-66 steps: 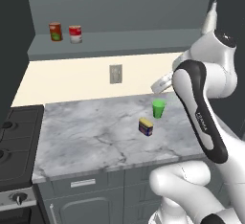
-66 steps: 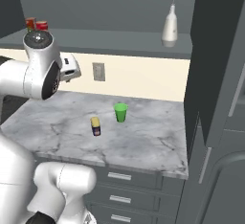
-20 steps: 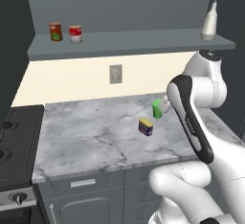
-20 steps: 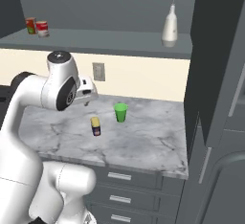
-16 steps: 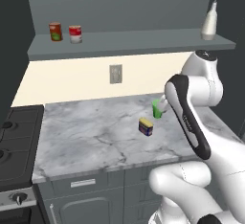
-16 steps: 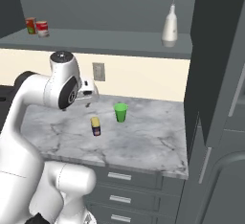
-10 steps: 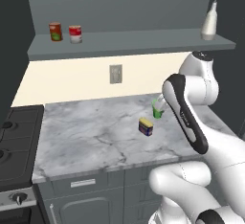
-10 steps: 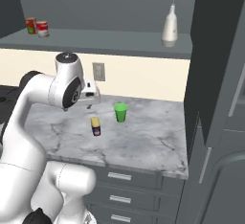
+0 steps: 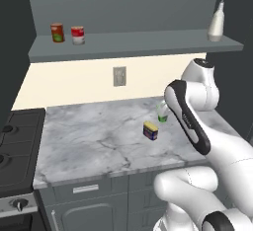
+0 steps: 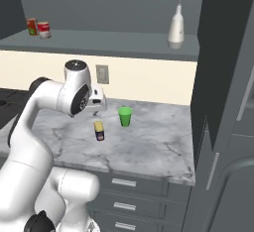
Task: Pick the cans from the counter and place them in their designated side in the cabinet.
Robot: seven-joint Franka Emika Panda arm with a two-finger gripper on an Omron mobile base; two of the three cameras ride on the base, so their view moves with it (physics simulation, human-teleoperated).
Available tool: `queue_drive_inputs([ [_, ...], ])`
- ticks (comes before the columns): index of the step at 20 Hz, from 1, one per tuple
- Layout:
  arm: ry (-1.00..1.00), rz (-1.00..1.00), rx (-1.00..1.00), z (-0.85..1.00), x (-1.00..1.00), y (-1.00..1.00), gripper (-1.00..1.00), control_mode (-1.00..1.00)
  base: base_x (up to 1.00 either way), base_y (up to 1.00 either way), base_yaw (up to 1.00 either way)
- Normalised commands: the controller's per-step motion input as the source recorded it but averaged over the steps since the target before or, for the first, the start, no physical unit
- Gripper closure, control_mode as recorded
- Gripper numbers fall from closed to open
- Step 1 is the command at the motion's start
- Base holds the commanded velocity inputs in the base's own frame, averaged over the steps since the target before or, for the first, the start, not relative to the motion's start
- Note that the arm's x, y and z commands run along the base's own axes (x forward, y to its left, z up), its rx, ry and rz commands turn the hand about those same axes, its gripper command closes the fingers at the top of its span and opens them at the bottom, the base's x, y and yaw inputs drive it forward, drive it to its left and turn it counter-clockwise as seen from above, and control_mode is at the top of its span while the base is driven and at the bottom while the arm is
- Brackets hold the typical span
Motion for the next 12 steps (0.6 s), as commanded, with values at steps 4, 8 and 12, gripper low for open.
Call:
queue_drive_inputs([
  [4, -0.04, 0.03, 0.0, -0.26, 0.14, -0.01, -1.0, -1.0, 0.0, 0.0, 0.0],
  [8, -0.05, 0.06, 0.0, -0.16, 0.11, -0.05, -1.0, -1.0, 0.0, 0.0, 0.0],
  [12, -0.04, 0.06, 0.0, -0.17, 0.12, -0.02, -1.0, -1.0, 0.0, 0.0, 0.0],
])
